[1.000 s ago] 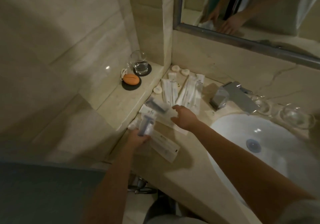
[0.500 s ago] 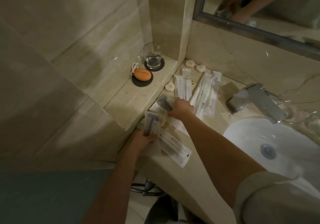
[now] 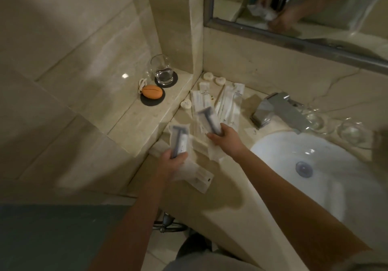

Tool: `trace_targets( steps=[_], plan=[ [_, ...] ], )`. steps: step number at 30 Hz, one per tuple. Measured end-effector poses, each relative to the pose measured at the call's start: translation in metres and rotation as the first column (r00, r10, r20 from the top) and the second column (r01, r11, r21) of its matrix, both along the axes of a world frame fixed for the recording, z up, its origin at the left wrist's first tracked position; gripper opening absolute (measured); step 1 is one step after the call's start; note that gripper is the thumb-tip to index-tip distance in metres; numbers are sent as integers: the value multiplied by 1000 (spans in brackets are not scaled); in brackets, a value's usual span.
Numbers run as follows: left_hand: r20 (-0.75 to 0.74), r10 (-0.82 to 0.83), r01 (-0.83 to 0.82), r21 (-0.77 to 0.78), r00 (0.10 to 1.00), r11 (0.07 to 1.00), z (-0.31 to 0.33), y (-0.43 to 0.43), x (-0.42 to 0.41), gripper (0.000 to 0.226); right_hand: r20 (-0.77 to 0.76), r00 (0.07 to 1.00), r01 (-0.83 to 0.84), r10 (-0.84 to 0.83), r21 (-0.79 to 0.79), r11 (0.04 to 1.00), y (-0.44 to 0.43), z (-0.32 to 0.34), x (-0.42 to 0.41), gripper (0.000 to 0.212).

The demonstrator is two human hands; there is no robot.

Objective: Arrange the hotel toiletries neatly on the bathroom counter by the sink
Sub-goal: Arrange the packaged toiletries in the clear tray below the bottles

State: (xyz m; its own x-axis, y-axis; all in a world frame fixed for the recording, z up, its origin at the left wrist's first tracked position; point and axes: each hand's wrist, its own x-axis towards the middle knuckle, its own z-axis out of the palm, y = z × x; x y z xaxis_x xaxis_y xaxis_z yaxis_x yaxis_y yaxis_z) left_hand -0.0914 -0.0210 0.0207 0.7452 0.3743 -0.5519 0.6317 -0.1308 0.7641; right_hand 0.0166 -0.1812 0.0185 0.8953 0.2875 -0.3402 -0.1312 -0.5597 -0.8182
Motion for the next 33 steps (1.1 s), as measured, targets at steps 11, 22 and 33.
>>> trace_targets(
  steps=[11, 22, 33],
  plan=[
    [157, -133, 162, -186, 979, 969, 15, -146, 20, 15, -67, 928, 371, -366, 226, 901, -170, 32, -61, 15],
    [190, -454, 483, -155, 871, 862, 25, -291, 50, 15, -20, 744, 644, -668, 286, 709, -317, 28, -103, 8],
    [256, -597, 640, -145, 760, 754, 39, -420, 84, 20, 64, 536, 799, -842, 282, 531, -445, 31, -99, 7]
  ],
)
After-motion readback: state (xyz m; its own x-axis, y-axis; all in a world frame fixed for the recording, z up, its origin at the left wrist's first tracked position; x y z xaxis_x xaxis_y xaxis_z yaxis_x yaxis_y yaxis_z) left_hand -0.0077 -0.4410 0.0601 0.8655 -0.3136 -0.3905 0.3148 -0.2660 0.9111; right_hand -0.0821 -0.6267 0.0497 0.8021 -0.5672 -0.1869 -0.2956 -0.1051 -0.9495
